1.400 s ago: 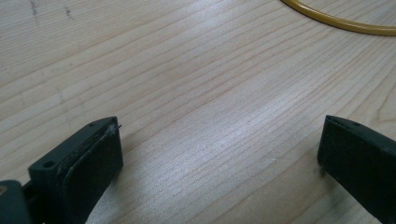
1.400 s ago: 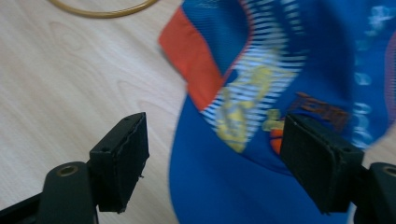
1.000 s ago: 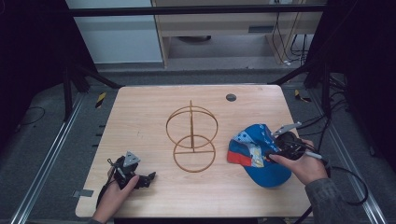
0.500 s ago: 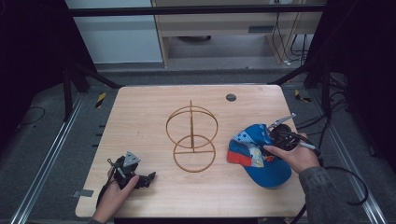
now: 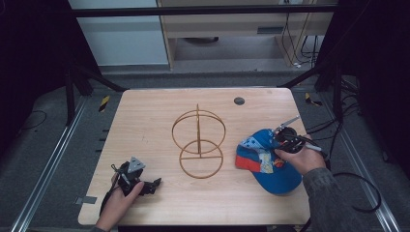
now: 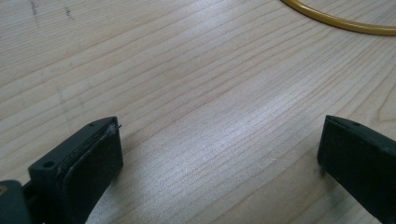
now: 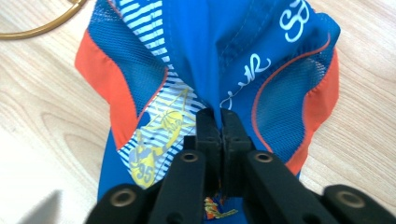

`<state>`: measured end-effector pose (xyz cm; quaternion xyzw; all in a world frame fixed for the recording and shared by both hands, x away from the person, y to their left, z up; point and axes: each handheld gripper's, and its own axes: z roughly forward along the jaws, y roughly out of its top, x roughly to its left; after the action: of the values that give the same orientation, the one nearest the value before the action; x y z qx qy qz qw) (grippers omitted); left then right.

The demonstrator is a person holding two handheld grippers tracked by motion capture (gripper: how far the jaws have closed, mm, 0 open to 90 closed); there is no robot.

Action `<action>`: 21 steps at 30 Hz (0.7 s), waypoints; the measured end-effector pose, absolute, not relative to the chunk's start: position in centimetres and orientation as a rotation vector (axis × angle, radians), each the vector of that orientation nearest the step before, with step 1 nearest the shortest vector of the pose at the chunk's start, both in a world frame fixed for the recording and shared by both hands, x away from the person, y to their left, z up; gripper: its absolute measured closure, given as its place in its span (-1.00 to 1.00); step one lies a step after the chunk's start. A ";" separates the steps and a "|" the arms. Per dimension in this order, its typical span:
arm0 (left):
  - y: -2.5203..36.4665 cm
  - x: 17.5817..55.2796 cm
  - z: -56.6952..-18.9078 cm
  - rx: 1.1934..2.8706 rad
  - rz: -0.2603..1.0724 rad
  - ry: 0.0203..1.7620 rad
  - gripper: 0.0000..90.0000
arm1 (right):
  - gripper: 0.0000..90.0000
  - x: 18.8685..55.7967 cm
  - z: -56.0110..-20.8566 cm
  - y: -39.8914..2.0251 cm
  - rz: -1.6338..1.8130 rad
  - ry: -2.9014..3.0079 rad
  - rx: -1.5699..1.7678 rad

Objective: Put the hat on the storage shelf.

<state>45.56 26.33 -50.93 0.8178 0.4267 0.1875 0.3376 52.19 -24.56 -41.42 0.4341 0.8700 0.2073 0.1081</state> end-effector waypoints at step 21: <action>26.3 45.6 -50.9 2.131 0.489 1.112 -1.00 | 1.00 50.2 -33.6 -24.8 0.736 2.565 1.152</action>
<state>45.56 26.34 -50.93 0.8178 0.4268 0.1875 0.3376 50.19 -24.80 -33.62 0.3937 0.8764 0.2513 0.1172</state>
